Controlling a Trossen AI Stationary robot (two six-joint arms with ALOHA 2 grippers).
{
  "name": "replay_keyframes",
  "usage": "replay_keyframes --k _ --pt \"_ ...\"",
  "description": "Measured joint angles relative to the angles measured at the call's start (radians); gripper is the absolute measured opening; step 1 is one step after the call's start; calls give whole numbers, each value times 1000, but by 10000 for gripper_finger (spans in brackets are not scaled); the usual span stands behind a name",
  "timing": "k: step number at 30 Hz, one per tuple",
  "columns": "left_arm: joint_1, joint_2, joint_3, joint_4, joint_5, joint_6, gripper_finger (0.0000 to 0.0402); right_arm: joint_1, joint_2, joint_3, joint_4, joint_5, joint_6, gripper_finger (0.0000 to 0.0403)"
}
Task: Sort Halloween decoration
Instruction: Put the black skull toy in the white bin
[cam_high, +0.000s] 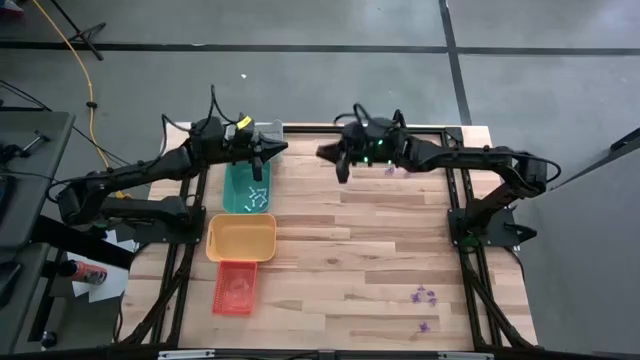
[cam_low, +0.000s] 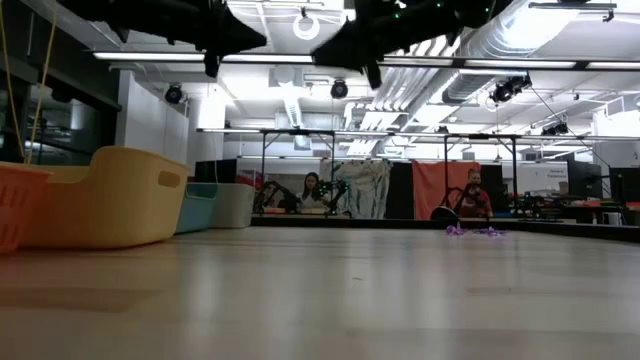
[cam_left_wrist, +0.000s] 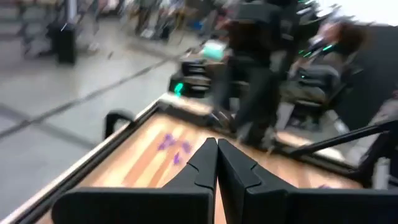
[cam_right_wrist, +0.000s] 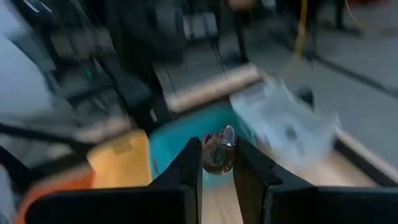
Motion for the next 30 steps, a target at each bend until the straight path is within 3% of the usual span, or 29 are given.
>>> replay_keyframes --k 4,10,24,28,30 --pt "-41 16 -83 273 44 -47 0 -34 0 0 148 -113 1 46" --pt "-60 52 -98 320 56 -70 0 -40 0 -1 185 -227 -1 46" --pt "-49 53 -98 371 55 -59 0 -40 0 -1 193 -229 17 47" --pt "32 7 -8 528 98 -59 0 -40 0 -1 150 -198 69 47" --pt "88 -12 61 532 151 -76 0 -40 14 -1 118 -170 98 47"
